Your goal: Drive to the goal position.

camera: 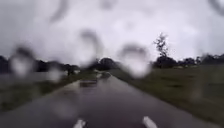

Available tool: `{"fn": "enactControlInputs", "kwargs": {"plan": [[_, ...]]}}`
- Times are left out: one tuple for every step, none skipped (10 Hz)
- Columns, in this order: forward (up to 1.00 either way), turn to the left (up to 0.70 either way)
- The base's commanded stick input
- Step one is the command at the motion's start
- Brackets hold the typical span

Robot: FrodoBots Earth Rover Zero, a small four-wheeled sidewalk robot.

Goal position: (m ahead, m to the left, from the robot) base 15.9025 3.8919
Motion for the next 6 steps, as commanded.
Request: {"fn": "enactControlInputs", "kwargs": {"plan": [[0.85,0.00],[0.85,0.00],[0.85,0.00],[0.85,0.00],[0.85,0.00],[0.85,0.00]]}}
